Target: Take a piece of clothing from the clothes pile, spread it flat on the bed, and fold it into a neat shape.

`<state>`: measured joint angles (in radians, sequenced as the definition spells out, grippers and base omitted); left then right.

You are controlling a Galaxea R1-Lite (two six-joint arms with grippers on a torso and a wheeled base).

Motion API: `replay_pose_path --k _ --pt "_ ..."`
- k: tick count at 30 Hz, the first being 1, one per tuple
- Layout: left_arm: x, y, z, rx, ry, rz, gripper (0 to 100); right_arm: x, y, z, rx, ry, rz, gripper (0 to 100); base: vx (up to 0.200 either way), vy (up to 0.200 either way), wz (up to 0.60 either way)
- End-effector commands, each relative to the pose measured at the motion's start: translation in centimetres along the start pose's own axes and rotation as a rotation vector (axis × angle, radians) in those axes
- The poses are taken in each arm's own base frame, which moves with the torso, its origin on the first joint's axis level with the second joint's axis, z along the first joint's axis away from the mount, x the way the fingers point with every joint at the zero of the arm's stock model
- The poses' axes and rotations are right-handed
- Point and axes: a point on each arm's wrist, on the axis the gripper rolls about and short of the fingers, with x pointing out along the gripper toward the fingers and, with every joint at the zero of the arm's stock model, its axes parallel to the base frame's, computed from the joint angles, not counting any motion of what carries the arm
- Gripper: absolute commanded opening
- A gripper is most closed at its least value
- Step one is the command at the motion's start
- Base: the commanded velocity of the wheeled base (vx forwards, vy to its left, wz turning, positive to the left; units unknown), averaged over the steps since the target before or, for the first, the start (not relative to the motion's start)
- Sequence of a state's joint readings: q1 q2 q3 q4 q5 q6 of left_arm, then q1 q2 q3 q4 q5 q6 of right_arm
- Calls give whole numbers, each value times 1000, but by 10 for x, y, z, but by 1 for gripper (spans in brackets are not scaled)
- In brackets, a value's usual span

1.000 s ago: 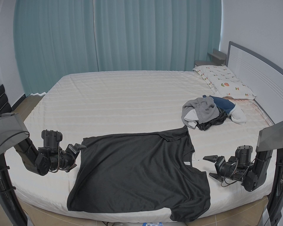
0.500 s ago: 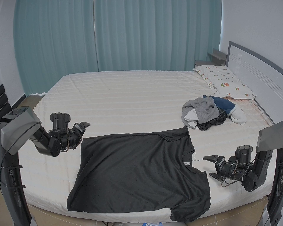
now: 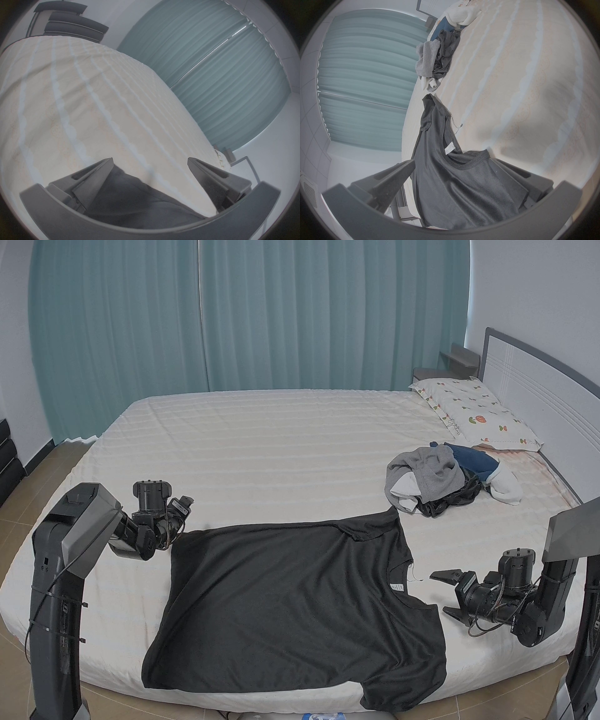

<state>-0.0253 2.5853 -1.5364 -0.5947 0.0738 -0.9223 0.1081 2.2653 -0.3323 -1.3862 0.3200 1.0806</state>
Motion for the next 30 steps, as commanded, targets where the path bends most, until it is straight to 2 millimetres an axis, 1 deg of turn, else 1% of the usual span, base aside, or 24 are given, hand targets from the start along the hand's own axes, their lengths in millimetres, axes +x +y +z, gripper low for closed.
replay_pose_path --k 1,3,6,11,16,21,22,30 --pt "13 18 -13 8 5 46 100 0 0 0 -1 2 0 100 0 0 0" --pt "13 17 -13 10 -5 50 100 0 0 -1 -1 4 -1 100 0 0 0" --pt "15 22 -17 60 -6 75 100 0 0 -1 -1 4 -1 100 0 0 0" --pt "14 20 -19 69 -3 76 100 0 0 -1 -2 2 1 100 0 0 0" --pt "10 23 -28 95 30 101 100 0 -1 -1 -3 3 -3 100 0 0 0" --pt "13 24 -29 114 41 113 100 0 0 0 -3 2 -1 100 0 0 0" --pt "13 24 -29 114 39 111 0 0 0 0 -3 2 -1 100 0 0 0" --pt "16 19 -19 95 -6 97 0 0 0 0 -3 2 -1 100 0 0 0"
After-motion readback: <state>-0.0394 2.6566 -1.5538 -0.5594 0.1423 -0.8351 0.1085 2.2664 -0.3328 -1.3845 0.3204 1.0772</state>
